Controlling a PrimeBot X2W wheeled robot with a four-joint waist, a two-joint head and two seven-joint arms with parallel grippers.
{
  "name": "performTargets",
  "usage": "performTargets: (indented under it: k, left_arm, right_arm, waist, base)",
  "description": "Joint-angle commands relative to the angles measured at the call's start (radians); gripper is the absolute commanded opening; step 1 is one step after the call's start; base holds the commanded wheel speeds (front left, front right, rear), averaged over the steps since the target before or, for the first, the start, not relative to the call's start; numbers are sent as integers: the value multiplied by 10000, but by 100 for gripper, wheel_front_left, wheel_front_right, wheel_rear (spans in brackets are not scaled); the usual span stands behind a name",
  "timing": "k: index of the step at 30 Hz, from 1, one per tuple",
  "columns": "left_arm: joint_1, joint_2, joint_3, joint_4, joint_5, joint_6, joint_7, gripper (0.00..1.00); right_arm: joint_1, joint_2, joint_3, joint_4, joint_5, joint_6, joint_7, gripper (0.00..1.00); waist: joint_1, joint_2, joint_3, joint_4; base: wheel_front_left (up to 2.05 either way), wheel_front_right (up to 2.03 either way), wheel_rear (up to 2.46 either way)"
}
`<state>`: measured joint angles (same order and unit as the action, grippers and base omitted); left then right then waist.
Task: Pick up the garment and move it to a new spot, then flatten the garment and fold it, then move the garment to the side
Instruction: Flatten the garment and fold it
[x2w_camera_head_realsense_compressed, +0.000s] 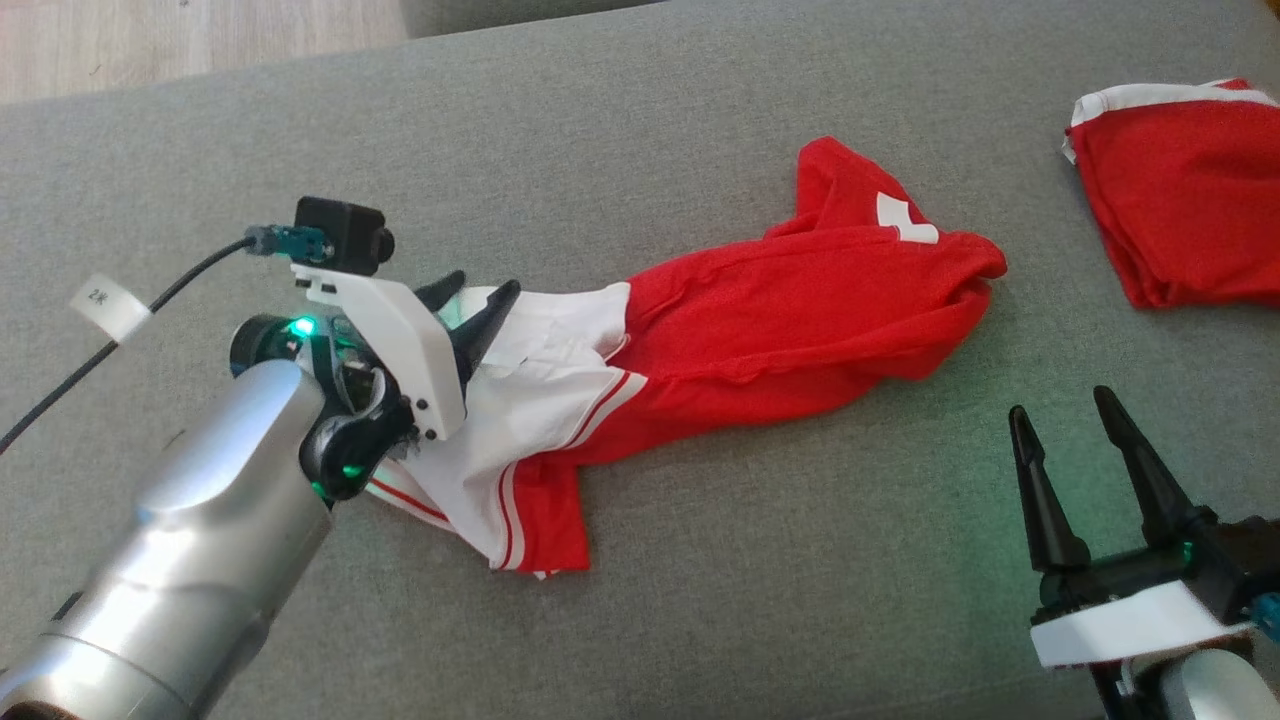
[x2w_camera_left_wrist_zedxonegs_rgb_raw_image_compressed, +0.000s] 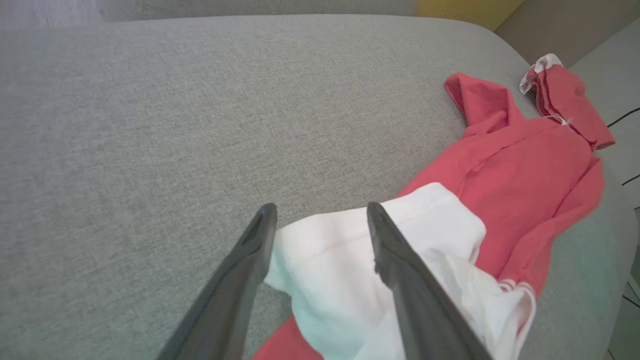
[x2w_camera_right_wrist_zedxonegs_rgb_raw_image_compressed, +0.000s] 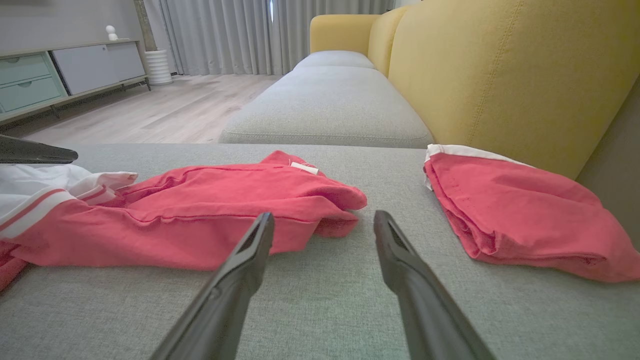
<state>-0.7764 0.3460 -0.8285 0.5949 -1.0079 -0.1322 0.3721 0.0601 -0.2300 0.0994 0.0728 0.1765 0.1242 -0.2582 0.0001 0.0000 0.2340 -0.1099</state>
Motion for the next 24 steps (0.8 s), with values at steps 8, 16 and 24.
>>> performTargets:
  k: [8,16,24]
  left_arm:
    - [-953,837,-242,164,21,16,-246,66]
    - [-1193,729,-760,805,218,16,-189,100]
    - [-1164,633,-1114,943,-176,16,210,100]
  right_arm:
    - [-223,-242,75,-281,24,65,-36,100]
    - [-352,-267,179,-290,103,65,-36,100]
    - [-487,-330,146,-283,133,65,-36,100]
  waist:
    - [-1,0,50,66]
    - [-1,0,294,156]
    - [-1,0,410,127]
  base:
    - [0,0,0]
    - [0,0,0]
    - [0,0,0]
